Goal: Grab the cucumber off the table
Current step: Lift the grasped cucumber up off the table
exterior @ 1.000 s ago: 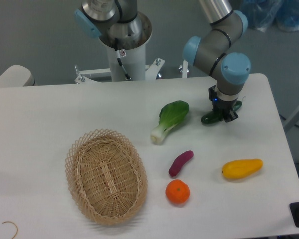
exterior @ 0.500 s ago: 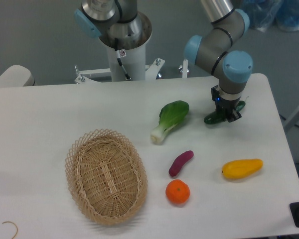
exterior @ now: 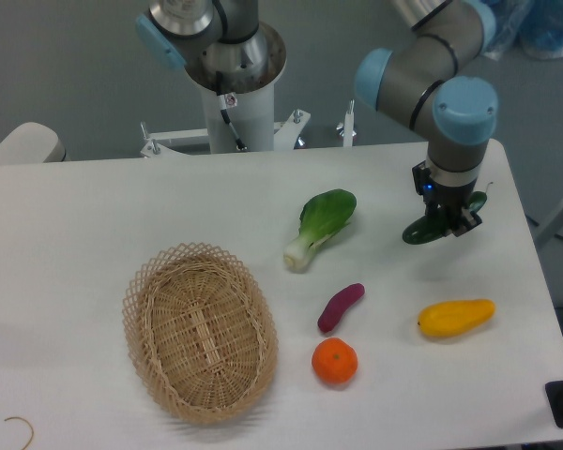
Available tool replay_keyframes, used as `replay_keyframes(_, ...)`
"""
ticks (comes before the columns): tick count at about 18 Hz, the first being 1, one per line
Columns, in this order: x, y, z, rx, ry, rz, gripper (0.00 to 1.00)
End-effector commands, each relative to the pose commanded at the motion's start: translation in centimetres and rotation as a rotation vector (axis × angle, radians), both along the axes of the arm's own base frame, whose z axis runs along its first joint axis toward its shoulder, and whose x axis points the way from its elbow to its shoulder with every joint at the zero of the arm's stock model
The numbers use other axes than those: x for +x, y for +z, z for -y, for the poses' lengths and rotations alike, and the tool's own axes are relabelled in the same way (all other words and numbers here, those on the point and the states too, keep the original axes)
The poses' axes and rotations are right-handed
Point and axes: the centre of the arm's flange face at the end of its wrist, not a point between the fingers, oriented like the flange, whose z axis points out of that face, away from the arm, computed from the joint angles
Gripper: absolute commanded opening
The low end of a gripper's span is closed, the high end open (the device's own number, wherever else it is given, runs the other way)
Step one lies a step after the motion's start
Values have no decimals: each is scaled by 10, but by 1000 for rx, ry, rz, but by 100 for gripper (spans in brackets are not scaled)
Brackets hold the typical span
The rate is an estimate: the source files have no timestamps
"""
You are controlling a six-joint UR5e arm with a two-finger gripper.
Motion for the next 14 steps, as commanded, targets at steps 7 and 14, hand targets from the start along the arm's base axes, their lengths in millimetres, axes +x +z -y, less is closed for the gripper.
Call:
replay_keyframes(7, 25, 14, -48, 92, 108, 23, 36)
replay_keyframes(14, 41, 20, -68, 146, 157, 43, 36)
